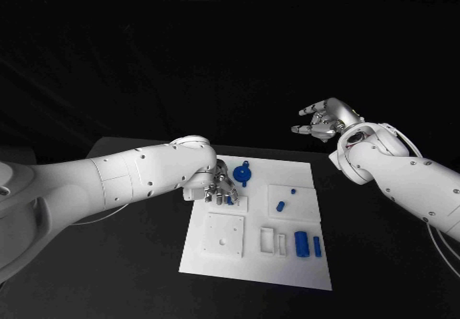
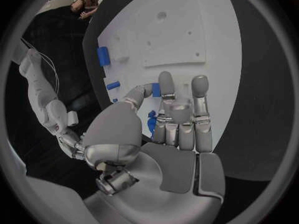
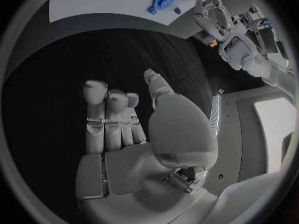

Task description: Assemble the parts on the task board

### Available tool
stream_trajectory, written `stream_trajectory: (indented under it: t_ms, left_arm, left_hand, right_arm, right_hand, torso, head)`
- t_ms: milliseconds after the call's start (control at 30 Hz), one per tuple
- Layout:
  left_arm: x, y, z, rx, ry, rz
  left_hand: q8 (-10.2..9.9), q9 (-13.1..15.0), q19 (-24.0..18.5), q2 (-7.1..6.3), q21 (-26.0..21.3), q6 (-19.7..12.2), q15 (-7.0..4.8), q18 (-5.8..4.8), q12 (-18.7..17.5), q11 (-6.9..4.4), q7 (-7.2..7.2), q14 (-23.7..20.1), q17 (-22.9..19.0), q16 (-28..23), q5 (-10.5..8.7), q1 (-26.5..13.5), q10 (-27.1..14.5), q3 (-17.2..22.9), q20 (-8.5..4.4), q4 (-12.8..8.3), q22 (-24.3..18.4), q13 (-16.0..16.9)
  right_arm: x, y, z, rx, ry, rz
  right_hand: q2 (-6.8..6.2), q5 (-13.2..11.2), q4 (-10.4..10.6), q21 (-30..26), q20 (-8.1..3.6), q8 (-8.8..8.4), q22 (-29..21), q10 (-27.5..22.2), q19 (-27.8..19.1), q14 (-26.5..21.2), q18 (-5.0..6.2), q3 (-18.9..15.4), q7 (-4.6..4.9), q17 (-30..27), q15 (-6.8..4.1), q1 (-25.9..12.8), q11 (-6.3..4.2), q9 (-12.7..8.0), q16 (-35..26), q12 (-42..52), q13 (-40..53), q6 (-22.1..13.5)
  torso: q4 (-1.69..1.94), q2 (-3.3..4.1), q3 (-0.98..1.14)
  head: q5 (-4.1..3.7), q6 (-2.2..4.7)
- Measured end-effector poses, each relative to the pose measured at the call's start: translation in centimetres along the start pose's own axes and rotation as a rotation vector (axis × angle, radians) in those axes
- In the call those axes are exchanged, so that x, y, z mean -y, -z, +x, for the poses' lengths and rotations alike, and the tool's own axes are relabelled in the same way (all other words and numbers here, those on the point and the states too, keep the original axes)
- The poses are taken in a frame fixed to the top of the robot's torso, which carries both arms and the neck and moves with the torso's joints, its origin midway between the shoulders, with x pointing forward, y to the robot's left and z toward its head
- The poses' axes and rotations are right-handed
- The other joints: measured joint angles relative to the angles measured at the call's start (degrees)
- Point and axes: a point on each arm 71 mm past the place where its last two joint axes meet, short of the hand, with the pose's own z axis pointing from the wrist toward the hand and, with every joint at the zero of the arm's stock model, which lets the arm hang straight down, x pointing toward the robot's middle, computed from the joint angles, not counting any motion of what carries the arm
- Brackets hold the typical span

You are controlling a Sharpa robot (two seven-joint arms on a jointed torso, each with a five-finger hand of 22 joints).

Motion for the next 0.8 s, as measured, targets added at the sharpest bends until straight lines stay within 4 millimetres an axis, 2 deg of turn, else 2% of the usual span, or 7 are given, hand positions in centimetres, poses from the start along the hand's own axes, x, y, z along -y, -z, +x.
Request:
stream_trajectory:
  t_ms: [367,800]
  left_arm:
    - [0.07,-0.14,-0.16,-0.001,-0.015,-0.008]
    - [-0.07,-0.34,-0.39,-0.009,-0.027,-0.021]
  left_hand:
    - [0.0,0.5,0.0,0.30,0.0,0.0,0.07,0.00,0.3,-0.08,-0.04,0.1,0.2,0.0,-0.01,-0.3,-0.1,0.2,0.00,0.2,0.0,0.0]
    - [-0.1,0.9,0.0,0.30,0.2,-0.1,0.15,0.00,0.3,-0.08,-0.10,0.2,0.4,0.0,-0.14,-0.3,-0.1,0.1,0.00,0.1,0.0,0.0]
  right_arm:
    - [-0.06,-0.03,0.10,-0.005,0.000,0.000]
    - [-0.11,-0.03,0.17,-0.010,0.000,-0.001]
  right_hand:
    - [0.30,-0.5,-0.8,0.0,0.00,0.00,0.0,0.0,0.0,0.0,0.00,1.1,0.07,0.0,0.00,0.3,0.00,0.0,-0.2,0.0,0.0,-0.1]
    - [0.30,-0.4,-1.0,0.0,0.00,0.00,0.0,0.0,0.0,0.0,0.00,1.4,0.08,0.0,0.00,0.3,-0.01,0.0,-0.2,0.0,0.0,-0.1]
  torso:
    - [0.05,0.00,0.01]
    - [0.07,-0.02,-0.10]
  head:
    - [0.20,-0.13]
    - [0.12,-0.21]
